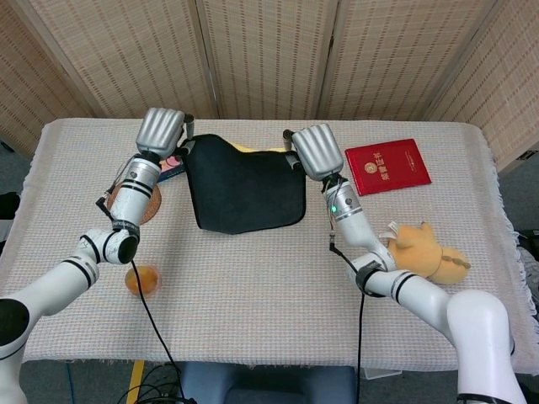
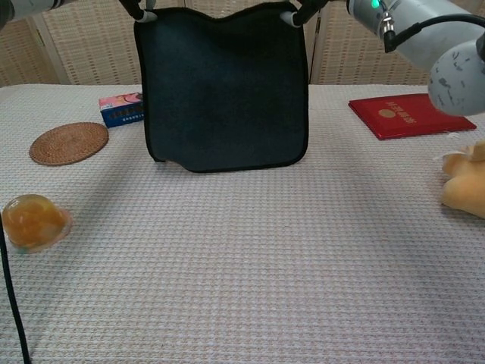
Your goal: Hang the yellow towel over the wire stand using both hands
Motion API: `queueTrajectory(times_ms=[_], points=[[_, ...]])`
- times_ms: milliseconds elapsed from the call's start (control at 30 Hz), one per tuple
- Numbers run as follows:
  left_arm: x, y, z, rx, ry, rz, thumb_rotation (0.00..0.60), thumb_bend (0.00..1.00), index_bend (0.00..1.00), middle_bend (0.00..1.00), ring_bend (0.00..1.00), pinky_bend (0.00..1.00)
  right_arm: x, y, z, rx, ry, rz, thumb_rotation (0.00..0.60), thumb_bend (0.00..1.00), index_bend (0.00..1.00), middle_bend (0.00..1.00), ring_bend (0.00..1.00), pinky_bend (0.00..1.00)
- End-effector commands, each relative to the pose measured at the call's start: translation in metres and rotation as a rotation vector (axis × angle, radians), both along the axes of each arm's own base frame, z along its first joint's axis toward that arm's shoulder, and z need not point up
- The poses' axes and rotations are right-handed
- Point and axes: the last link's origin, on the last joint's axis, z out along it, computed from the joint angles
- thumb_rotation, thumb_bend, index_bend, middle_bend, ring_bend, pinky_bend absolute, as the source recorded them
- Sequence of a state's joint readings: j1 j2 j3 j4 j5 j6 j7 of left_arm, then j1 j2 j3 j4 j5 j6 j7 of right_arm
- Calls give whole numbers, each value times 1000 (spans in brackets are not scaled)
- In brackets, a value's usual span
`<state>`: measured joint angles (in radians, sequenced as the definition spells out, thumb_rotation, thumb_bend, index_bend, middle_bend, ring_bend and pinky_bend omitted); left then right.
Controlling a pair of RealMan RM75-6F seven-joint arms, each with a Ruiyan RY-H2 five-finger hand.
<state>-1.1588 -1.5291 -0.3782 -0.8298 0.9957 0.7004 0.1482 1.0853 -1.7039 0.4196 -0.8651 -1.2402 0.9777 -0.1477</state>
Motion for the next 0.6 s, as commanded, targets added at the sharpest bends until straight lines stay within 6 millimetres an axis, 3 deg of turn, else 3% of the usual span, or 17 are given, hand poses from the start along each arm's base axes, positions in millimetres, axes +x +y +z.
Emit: queueTrajectory(times_ms=[33,267,333,467,600], points=[[1,4,-9,1,43,10,600,543,704,1000,962,1000,3,-5,-8,1,29,-7,600,472,669,945,1000,1000],[-1,11,-22,-6,82,41,600,536,680,1000,952,1000,5,-13,-18,2,67,-36,600,471,655,938,1000,1000],[-2,13,-25,-8,103,52,600,536,642,1000,947,1000,4,-16,-21,3,82,-50,600,449,572,931,1000,1000],[-3,16,-29,-17,123,73,600,529,426,1000,938,1000,4,-20,-23,5,96,-81,600,384,246,911,1000,1000],[-4,17,-34,-22,121,91,600,392,258,995,926,1000,3,-24,-26,17,112,-115,600,297,34,892,1000,1000]])
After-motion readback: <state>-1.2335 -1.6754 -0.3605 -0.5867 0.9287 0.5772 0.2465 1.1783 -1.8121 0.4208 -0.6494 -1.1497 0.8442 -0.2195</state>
